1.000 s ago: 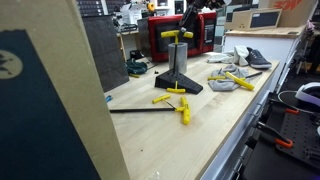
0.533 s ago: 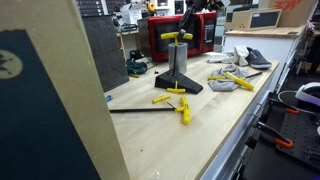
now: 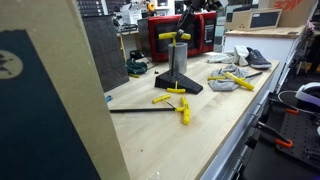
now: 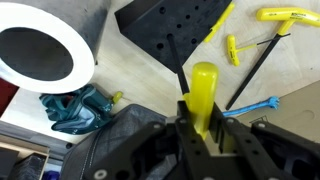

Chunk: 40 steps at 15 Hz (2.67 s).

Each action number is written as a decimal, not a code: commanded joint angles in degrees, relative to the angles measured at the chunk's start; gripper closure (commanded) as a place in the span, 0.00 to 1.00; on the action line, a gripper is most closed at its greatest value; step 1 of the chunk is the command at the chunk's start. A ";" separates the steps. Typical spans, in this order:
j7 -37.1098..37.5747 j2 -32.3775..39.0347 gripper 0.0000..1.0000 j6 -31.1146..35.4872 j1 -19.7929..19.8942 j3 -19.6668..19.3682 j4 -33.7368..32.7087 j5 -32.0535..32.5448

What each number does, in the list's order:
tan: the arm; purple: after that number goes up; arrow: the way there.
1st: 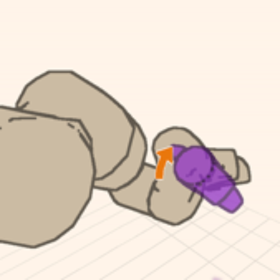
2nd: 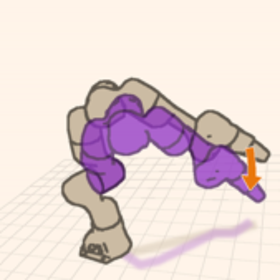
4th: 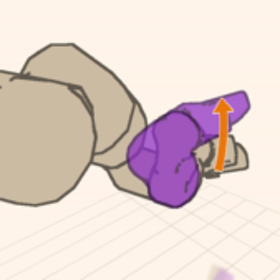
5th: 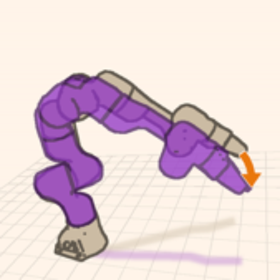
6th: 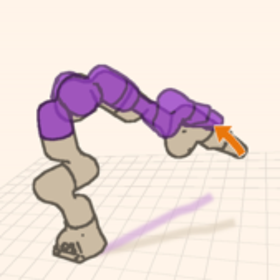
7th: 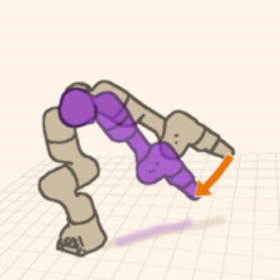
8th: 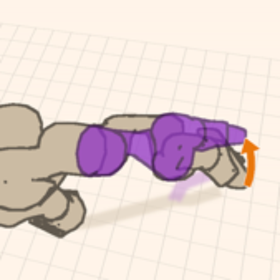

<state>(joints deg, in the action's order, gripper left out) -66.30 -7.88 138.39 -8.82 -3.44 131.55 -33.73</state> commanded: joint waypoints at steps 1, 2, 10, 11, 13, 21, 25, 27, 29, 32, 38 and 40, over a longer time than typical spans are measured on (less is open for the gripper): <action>-4.39 0.86 0.94 0.43 0.77 0.47 -1.43 -2.66; -4.35 0.95 0.94 0.40 0.89 0.46 -1.36 -2.47; -6.27 2.55 0.94 -0.98 1.49 0.72 -1.53 -0.51; -7.71 2.74 0.94 -1.15 1.34 0.74 -1.83 -1.06; -10.38 3.05 0.94 -2.26 1.21 0.98 -2.34 -0.27; -13.22 3.67 0.38 -10.65 1.43 2.80 -4.70 10.21; -16.12 3.34 0.07 -12.59 1.18 3.80 -4.54 14.20; -16.98 3.18 0.00 -12.94 0.96 4.48 -4.48 16.22; -15.73 2.46 0.00 -10.86 0.90 5.46 -3.81 20.31; -8.77 0.25 0.00 -4.91 0.95 7.12 -2.02 30.07; 5.42 -2.86 0.00 9.49 1.66 8.60 1.34 48.07; 5.64 -3.55 0.00 10.69 0.40 8.17 1.89 46.94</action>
<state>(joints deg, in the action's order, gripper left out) -62.21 -8.77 146.22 -8.32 4.14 130.99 12.85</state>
